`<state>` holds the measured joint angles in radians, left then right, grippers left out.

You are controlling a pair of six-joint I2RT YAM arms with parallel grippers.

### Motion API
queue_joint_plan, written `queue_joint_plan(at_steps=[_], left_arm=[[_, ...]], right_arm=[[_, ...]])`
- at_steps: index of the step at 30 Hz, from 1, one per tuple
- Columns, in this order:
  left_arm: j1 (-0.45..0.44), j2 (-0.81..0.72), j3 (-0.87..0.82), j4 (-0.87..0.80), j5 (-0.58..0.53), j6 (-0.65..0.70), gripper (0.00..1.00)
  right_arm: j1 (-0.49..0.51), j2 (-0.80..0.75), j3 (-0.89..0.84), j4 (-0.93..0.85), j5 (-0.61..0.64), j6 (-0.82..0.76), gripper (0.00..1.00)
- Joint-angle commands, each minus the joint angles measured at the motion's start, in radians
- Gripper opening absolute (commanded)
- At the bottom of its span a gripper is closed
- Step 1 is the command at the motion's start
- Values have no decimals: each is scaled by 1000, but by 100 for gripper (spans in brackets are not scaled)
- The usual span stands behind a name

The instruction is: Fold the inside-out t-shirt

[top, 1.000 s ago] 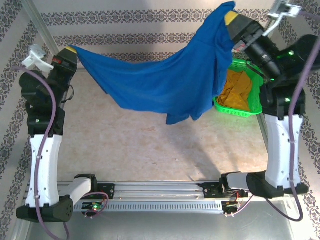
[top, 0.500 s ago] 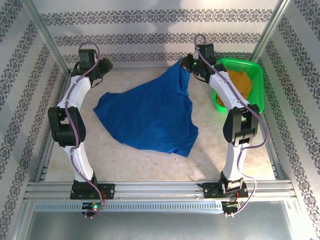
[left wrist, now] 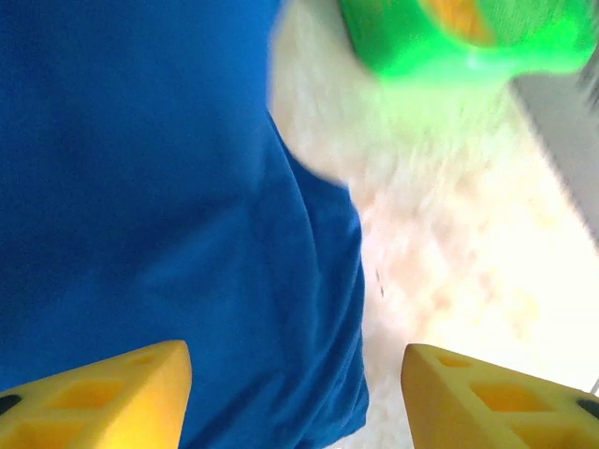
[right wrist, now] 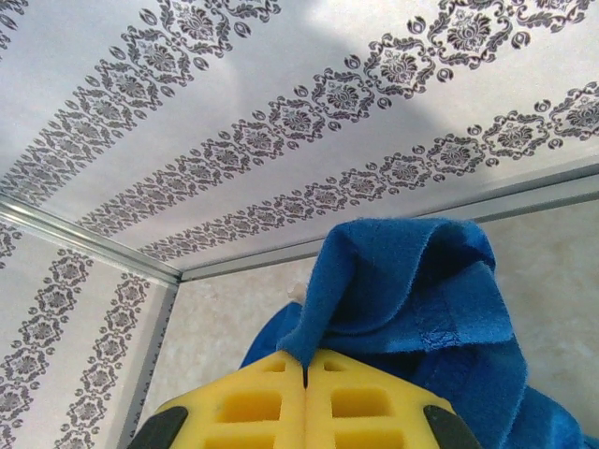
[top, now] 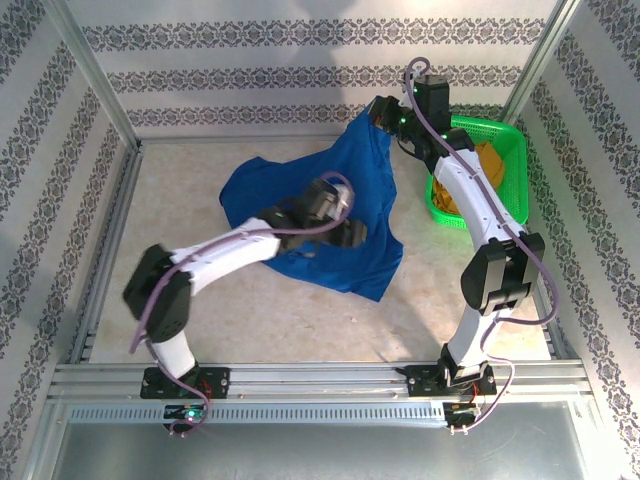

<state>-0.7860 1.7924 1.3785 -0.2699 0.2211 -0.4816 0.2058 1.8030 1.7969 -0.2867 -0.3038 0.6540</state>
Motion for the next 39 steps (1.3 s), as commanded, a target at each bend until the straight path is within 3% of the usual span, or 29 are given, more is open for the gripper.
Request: queue_joint_plan(at_steps=[1, 9, 22, 25, 26, 28, 29, 33, 36, 39], left_arm=[[-86, 129, 106, -13, -84, 142, 62], [-189, 343, 324, -144, -161, 287, 66], [-202, 577, 518, -317, -253, 271, 71], [-190, 582, 496, -317, -265, 258, 60], [-180, 575, 481, -308, -261, 253, 43], [-158, 522, 442, -297, -276, 243, 7], [-147, 456, 400, -266, -299, 243, 0], [-55, 84, 278, -149, -326, 236, 0], [75, -134, 366, -148, -271, 215, 0], [245, -235, 509, -127, -169, 123, 0]], right_arm=[[6, -9, -15, 27, -24, -13, 0], [6, -5, -7, 31, -46, -1, 0], [7, -1, 5, 65, -73, 50, 0], [5, -5, 13, 66, -76, 55, 0], [4, -7, 15, 66, -77, 56, 0], [-3, -14, 21, 64, -81, 63, 0], [-10, -17, 27, 65, -86, 68, 0], [-81, -32, 78, 64, -102, 101, 0], [-155, -52, 128, 79, -129, 166, 0], [-203, -95, 190, 96, -178, 227, 0]])
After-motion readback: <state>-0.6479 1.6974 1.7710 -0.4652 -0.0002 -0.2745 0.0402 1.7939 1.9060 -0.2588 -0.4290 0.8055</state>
